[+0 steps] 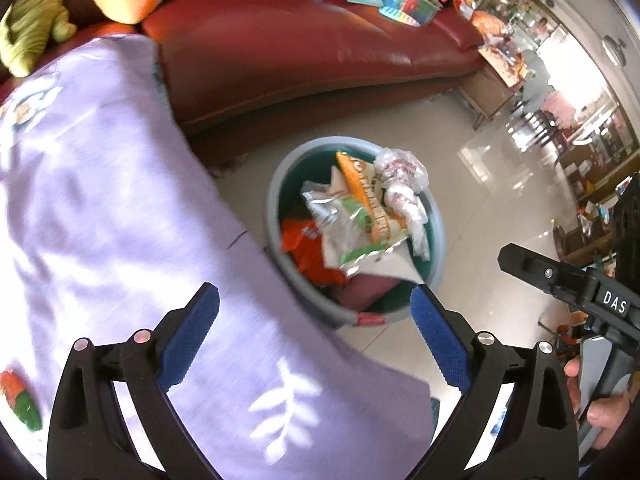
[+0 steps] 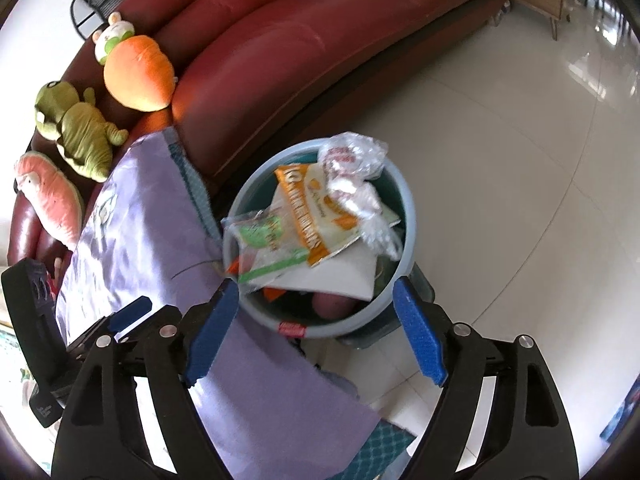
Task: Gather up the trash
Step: 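Move both grippers back toward the candy eggs on the table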
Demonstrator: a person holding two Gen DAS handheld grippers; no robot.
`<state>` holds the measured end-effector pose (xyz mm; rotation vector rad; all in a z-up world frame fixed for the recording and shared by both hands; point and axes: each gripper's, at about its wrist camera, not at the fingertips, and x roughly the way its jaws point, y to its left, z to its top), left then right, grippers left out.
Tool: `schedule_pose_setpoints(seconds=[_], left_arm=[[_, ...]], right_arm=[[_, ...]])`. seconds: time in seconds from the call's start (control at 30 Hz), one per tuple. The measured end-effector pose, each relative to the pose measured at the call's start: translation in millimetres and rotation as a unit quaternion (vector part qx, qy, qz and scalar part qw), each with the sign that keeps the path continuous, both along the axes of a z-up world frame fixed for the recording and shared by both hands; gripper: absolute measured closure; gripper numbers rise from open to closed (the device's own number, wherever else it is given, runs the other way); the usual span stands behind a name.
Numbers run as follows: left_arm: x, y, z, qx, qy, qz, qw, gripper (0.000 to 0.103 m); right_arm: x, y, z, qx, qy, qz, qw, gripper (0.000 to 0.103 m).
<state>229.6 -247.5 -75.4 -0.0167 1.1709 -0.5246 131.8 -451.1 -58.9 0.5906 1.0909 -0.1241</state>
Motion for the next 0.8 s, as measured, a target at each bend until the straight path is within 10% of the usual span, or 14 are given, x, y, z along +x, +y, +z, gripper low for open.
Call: schedule_pose_setpoints(seconds=[0.8], left_arm=[[-80.4, 223.0, 41.6, -0.032, -0.048, 0.109, 0.9923, 0.006]], right_arm=[[-10.3, 205.3, 29.4, -0.007, 0.009, 0.12, 0.993, 0.027]])
